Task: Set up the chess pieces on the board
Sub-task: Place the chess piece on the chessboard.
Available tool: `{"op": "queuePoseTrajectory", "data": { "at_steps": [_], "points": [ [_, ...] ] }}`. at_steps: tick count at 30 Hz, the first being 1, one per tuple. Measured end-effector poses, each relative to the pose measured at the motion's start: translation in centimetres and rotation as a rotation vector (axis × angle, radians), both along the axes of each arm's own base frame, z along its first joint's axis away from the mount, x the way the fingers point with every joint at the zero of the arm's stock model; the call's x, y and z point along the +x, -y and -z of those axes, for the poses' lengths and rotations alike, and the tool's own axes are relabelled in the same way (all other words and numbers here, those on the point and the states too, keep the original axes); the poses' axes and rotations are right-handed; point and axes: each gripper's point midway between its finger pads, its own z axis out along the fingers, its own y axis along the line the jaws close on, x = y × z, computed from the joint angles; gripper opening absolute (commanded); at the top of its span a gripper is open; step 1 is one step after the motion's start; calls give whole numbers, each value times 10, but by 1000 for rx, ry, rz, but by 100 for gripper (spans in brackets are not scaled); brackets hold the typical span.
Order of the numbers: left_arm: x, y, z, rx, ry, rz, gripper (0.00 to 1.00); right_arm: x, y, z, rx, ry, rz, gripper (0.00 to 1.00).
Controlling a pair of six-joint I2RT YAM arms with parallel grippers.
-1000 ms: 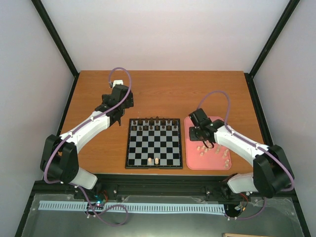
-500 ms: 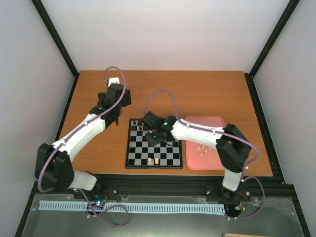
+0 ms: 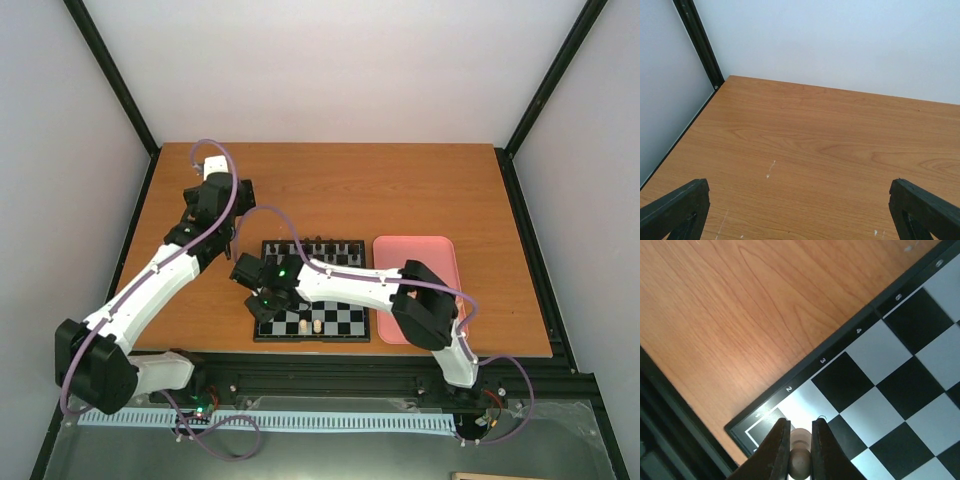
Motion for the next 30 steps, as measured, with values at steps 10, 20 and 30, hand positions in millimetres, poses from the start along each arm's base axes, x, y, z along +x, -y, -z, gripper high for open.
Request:
{"op": "queuePoseTrajectory", "data": {
  "at_steps": [10,20,30],
  "points": [
    [-9,-6,-13,-9,37,-14,100,-5,5,31,-103,-35,-13,4],
    [-9,-6,-11,-7,33,-14,100,-3,-3,24,-86,-21,-24,4],
    [-9,-7,-7,-3,24,-14,100,-2,-3,41,-119,-23,-25,4]
  ]
}}
